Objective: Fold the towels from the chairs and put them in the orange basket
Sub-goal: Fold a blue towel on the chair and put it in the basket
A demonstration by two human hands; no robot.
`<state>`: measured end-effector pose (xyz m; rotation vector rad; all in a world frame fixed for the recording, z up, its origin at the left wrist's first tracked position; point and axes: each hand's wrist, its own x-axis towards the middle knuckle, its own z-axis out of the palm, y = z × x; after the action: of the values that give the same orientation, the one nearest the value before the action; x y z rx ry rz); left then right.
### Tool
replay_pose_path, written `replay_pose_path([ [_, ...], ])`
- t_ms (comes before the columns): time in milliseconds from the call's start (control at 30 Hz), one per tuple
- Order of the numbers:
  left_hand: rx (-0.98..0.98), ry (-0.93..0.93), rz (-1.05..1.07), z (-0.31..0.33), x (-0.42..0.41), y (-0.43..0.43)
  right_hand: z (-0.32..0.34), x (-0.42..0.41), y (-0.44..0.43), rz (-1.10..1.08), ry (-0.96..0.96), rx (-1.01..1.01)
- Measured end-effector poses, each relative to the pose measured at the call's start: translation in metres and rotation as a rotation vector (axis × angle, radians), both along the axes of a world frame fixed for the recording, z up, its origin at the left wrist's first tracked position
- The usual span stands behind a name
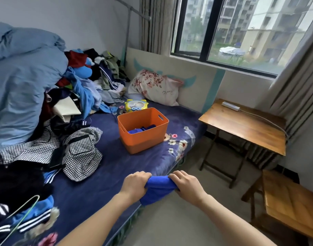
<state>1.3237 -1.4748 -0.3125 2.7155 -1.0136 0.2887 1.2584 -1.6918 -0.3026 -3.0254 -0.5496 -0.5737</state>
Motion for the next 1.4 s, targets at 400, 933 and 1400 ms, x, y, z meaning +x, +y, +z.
replay_pose_path([
  [400, -0.149, -0.022, 0.107, -0.032, 0.160, -0.015, -0.015, 0.187, -0.036, 0.186, 0.059, -0.046],
  [933, -0.272, -0.068, 0.089, -0.028, 0.356, -0.113, -0.013, 0.396, -0.142, 0.192, 0.207, 0.104],
  [1400, 0.027, 0.086, 0.395, -0.021, 0.523, -0.193, -0.031, 0.613, -0.218, 0.257, 0.476, 0.165],
])
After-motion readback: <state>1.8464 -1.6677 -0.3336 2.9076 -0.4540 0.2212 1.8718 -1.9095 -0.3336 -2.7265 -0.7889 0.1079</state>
